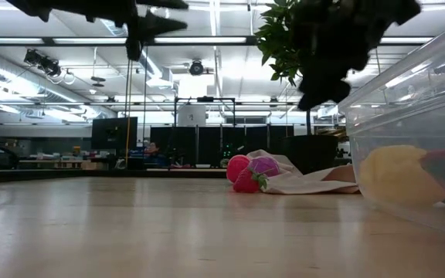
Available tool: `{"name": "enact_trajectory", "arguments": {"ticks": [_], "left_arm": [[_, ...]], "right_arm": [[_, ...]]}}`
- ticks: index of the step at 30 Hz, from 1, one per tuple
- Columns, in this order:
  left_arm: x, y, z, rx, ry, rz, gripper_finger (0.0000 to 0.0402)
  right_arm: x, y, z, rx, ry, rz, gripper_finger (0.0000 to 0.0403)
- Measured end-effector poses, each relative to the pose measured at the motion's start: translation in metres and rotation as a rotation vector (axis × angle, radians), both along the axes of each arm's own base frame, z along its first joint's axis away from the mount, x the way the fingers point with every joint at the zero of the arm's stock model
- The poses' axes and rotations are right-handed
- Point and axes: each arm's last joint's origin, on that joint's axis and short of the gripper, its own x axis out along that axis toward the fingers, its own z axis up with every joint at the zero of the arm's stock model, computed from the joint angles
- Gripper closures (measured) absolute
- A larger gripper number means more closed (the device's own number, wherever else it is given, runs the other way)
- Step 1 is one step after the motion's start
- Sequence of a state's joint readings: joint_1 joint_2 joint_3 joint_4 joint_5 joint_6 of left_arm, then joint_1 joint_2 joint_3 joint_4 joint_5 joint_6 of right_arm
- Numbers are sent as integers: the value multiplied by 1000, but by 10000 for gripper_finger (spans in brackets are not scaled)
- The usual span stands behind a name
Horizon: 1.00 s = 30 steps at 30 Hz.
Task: Pick and placing Produce into tupperware
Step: Put the red strawberry into the transparent bin
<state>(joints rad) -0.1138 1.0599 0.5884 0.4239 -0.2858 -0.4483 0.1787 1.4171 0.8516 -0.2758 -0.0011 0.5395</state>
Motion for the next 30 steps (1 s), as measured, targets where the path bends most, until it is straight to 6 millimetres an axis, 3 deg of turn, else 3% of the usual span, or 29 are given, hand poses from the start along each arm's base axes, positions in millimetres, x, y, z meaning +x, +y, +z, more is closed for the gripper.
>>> {"name": "enact_trajectory", "arguments": {"ticks": [5,10,18,30], "left_arm": [[-17,1,18,73,-59,-24,265],[-28,3,23,95,-55,-23,274],[-29,2,20,116,-22,-26,272],[-29,2,22,119,-34,-26,285]], "right_arm": [[33,-8,-14,-8,55,33,224],[54,-15,-28,-16,104,44,224],[59,-22,-53,1,205,28,224],[61,-32,-58,19,219,-5,224]]}}
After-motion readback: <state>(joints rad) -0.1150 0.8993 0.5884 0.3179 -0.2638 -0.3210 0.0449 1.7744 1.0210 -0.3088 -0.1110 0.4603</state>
